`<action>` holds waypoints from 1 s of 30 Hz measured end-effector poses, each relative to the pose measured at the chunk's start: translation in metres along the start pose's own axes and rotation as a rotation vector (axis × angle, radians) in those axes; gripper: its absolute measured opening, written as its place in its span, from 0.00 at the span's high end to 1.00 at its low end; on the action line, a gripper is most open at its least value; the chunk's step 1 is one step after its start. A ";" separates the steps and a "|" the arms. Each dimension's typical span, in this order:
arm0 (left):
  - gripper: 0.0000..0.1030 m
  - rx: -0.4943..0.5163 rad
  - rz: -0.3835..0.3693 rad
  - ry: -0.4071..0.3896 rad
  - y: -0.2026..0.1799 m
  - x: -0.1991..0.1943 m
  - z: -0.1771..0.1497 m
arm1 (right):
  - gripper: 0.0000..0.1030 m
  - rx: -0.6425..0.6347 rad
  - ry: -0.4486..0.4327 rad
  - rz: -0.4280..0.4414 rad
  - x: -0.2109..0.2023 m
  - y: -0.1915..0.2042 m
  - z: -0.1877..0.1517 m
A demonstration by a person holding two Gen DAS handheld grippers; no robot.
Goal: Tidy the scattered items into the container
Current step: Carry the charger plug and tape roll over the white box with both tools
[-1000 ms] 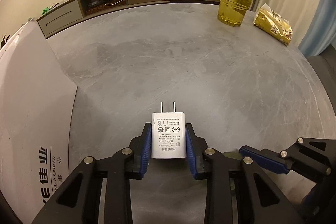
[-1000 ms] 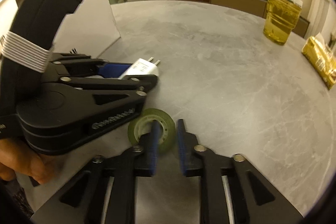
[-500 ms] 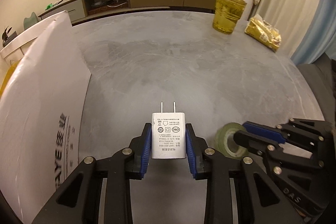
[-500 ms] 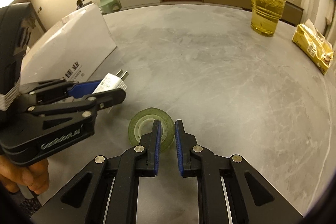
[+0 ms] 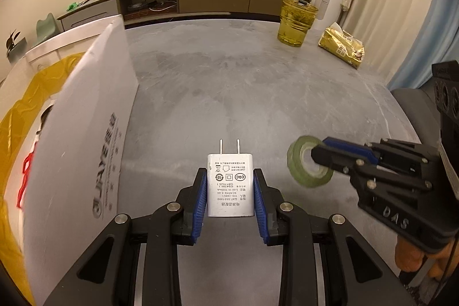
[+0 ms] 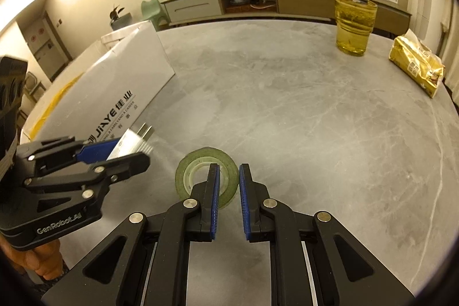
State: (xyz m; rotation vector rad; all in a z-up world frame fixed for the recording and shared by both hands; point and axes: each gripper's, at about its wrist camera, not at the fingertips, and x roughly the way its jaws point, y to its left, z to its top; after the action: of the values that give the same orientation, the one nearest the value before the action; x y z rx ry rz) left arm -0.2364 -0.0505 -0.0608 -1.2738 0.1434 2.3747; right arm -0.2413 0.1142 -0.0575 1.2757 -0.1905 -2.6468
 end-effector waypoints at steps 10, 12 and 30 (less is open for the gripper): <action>0.69 -0.003 -0.003 -0.005 -0.004 -0.036 -0.026 | 0.86 -0.017 -0.024 0.025 -0.017 0.018 -0.010; 0.69 -0.008 -0.006 -0.009 -0.003 -0.043 -0.030 | 0.86 -0.024 -0.028 0.029 -0.021 0.024 -0.014; 0.69 -0.038 -0.041 -0.072 0.009 -0.105 -0.051 | 0.87 -0.011 -0.053 0.057 -0.045 0.047 -0.040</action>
State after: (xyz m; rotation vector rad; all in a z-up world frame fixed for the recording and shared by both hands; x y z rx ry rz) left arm -0.1505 -0.1078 -0.0052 -1.1948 0.0501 2.3945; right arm -0.1769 0.0774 -0.0392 1.1803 -0.2163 -2.6316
